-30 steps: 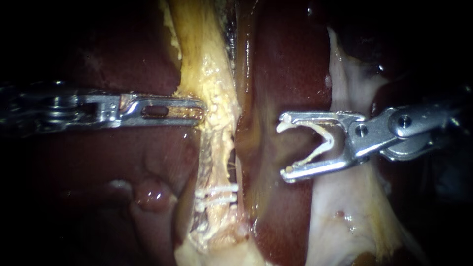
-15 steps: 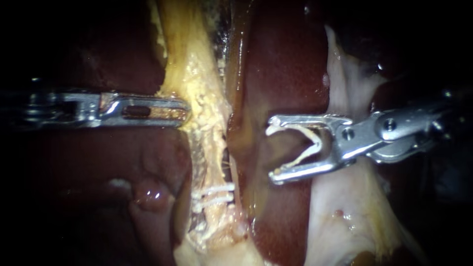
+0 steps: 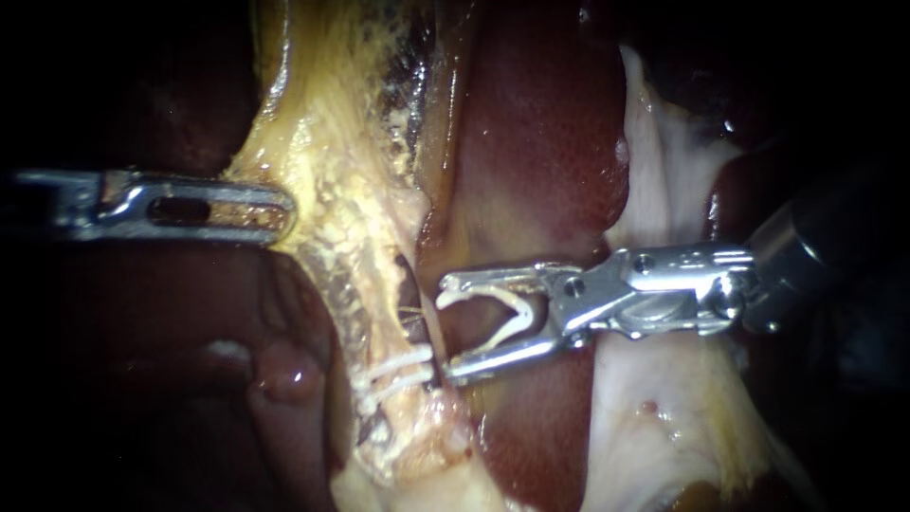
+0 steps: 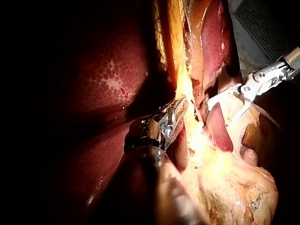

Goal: Clipping third clip left tube

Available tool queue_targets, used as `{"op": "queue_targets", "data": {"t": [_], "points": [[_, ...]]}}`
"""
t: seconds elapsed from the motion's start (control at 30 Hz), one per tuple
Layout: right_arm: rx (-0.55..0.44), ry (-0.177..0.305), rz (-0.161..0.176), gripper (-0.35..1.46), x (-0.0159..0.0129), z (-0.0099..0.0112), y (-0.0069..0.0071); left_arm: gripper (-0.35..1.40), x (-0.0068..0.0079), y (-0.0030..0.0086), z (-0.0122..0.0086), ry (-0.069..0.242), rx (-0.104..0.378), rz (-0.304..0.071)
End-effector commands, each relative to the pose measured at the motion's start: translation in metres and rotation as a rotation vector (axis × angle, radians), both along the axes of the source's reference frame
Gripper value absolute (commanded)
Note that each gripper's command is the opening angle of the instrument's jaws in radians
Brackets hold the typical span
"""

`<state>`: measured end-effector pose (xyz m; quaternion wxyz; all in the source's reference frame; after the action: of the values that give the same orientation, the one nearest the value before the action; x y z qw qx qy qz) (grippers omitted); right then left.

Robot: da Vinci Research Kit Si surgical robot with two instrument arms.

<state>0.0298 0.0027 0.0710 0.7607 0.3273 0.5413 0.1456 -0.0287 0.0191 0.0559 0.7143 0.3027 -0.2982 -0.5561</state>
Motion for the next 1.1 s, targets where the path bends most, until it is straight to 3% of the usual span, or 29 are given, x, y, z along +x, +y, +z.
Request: {"op": "queue_targets", "data": {"t": [0.03, 0.37, 0.83, 1.1], "points": [[0.004, -0.002, 0.001, 0.58, 0.0002, 0.0001, 0.0, -0.35, 0.0, 0.0, -0.0001, 0.0, -0.005, 0.002], [0.04, 0.011, -0.034, 0.55, 0.0022, 0.0023, -0.0005, -0.35, 0.0001, -0.0002, -0.0003, 0.001, -0.005, 0.002], [0.043, -0.003, -0.038, 0.55, 0.0038, 0.0055, -0.0007, -0.35, 0.0001, -0.0002, -0.0006, 0.001, -0.004, 0.001], [0.097, 0.023, -0.077, 0.55, 0.0062, 0.0064, -0.0012, -0.35, 0.0001, -0.0002, -0.0006, 0.001, -0.004, 0.001]]}}
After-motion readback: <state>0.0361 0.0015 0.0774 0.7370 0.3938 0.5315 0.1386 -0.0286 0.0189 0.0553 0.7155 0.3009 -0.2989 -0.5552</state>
